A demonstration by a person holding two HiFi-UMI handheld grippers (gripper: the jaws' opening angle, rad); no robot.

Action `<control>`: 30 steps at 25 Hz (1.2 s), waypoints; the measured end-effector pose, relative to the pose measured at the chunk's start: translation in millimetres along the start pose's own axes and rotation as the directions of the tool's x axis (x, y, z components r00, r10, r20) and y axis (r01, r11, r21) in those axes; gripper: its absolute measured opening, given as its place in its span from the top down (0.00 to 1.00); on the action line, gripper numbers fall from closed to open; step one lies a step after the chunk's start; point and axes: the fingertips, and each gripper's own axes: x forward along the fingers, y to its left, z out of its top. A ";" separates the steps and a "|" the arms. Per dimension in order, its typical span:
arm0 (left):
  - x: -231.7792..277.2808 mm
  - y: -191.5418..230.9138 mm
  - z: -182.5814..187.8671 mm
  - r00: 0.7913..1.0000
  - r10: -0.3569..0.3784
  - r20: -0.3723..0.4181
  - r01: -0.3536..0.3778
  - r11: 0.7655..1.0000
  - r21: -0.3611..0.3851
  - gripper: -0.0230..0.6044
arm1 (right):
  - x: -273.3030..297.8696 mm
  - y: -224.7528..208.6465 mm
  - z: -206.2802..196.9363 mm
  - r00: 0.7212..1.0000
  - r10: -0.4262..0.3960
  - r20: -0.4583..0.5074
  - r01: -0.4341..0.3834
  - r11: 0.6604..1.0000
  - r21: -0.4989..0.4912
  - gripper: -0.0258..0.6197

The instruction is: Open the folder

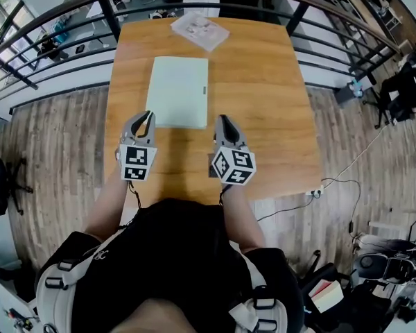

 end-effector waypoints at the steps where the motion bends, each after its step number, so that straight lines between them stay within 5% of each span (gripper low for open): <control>1: 4.0 -4.8 -1.8 1.000 -0.020 -0.009 0.020 1.000 0.020 0.95 | 3.4 -5.6 -5.8 1.000 0.006 -0.013 -0.005 0.999 0.046 0.95; 4: 17.2 -30.1 -16.0 0.989 -0.131 -0.061 0.137 0.986 0.098 0.73 | 12.8 -21.4 -26.1 0.998 0.020 -0.060 -0.010 0.987 0.157 0.91; 7: 28.5 -51.7 -35.7 0.969 -0.195 -0.149 0.221 0.958 0.181 0.66 | 20.6 -33.2 -48.3 0.992 0.039 -0.119 -0.013 0.976 0.217 0.86; 11: 43.1 -66.7 -53.2 0.948 -0.219 -0.231 0.280 0.919 0.277 0.65 | 31.4 -37.8 -76.6 0.978 0.081 -0.195 -0.034 0.971 0.238 0.83; 17: 58.4 -84.4 -89.7 0.900 -0.257 -0.352 0.370 0.877 0.307 0.64 | 49.5 -45.1 -112.3 0.953 0.138 -0.271 -0.035 0.936 0.351 0.82; 23: 72.9 -104.8 -110.1 0.879 -0.243 -0.411 0.427 0.785 0.448 0.63 | 65.0 -49.2 -137.4 0.928 0.179 -0.328 -0.035 0.915 0.401 0.82; 30: 92.7 -117.7 -129.3 0.853 -0.235 -0.466 0.479 0.707 0.520 0.63 | 78.2 -50.2 -161.1 0.905 0.209 -0.370 -0.026 0.896 0.443 0.82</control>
